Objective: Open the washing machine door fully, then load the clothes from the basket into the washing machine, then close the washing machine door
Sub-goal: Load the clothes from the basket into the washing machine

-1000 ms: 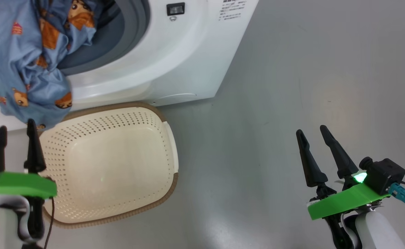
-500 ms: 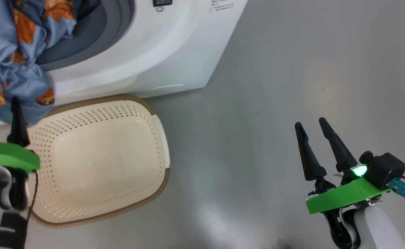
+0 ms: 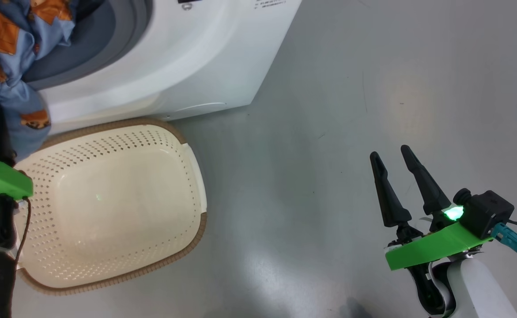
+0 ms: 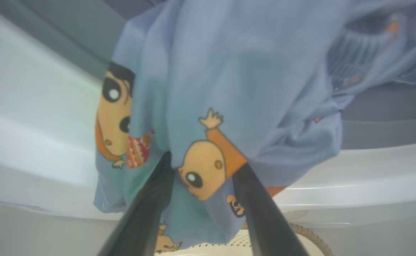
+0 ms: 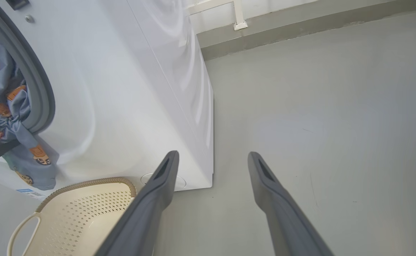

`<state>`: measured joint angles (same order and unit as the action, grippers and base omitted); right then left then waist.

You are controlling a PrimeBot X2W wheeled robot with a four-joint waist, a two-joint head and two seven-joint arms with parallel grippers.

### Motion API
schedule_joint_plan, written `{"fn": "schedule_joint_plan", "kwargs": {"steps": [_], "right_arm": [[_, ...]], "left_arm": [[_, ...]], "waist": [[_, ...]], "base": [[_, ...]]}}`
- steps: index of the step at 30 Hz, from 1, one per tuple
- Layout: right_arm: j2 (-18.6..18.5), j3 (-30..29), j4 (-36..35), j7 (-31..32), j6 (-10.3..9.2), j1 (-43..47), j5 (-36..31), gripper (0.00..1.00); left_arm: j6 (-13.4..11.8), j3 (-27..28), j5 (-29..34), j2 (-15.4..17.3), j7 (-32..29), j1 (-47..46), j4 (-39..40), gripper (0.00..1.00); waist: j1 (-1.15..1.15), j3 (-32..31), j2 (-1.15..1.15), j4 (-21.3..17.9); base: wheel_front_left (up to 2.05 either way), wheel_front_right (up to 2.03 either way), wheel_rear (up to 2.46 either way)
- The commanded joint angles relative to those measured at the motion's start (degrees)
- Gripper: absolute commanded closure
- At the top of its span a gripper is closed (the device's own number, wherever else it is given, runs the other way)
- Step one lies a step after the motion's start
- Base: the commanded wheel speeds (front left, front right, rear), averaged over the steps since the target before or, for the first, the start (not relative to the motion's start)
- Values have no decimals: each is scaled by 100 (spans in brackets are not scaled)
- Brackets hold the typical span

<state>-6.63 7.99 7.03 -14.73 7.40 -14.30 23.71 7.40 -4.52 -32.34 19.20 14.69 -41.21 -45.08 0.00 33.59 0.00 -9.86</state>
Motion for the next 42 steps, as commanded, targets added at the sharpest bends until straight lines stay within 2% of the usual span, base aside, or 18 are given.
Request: {"fn": "schedule_joint_plan", "kwargs": {"steps": [1, 2, 8, 17, 24, 29, 39, 42], "right_arm": [[19, 110, -129, -27, 9, 40, -80, 0], [23, 104, -129, -27, 9, 39, -83, 0], [59, 41, -141, -27, 9, 46, -97, 0], [180, 29, -122, -27, 9, 42, -93, 0], [222, 74, -97, -27, 9, 29, -65, 0], [249, 114, -72, -27, 9, 23, -45, 0], [307, 250, -36, -27, 9, 44, 26, 0], [319, 286, -42, -27, 9, 42, 32, 0]], "left_arm": [[9, 122, -50, 341, 30, -81, 64, 95], [9, 87, -76, 348, 30, -93, 77, 100], [9, -98, -210, 328, 30, -23, 417, 100], [9, 136, -55, 111, 30, 464, 2090, 100], [9, 7, 60, 230, 30, 287, 2749, 100], [9, -310, -27, 429, 30, -157, 2456, 100], [9, -1424, -625, 826, 30, -1788, 658, 100], [9, -1256, -688, 911, 30, -2260, 439, 100]], "waist": [[0, 9, 0, -10], [0, 13, 0, -13], [0, 12, 0, 23], [0, -16, 0, 122], [0, -35, 0, 86], [0, -45, 0, 29], [0, -71, 0, -271], [0, -43, 0, -365]], "base": [[0, 0, 0], [0, 0, 0], [0, 0, 0], [0, 0, 0], [0, 0, 0], [0, 0, 0], [0, 0, 0], [0, 0, 0]]}}
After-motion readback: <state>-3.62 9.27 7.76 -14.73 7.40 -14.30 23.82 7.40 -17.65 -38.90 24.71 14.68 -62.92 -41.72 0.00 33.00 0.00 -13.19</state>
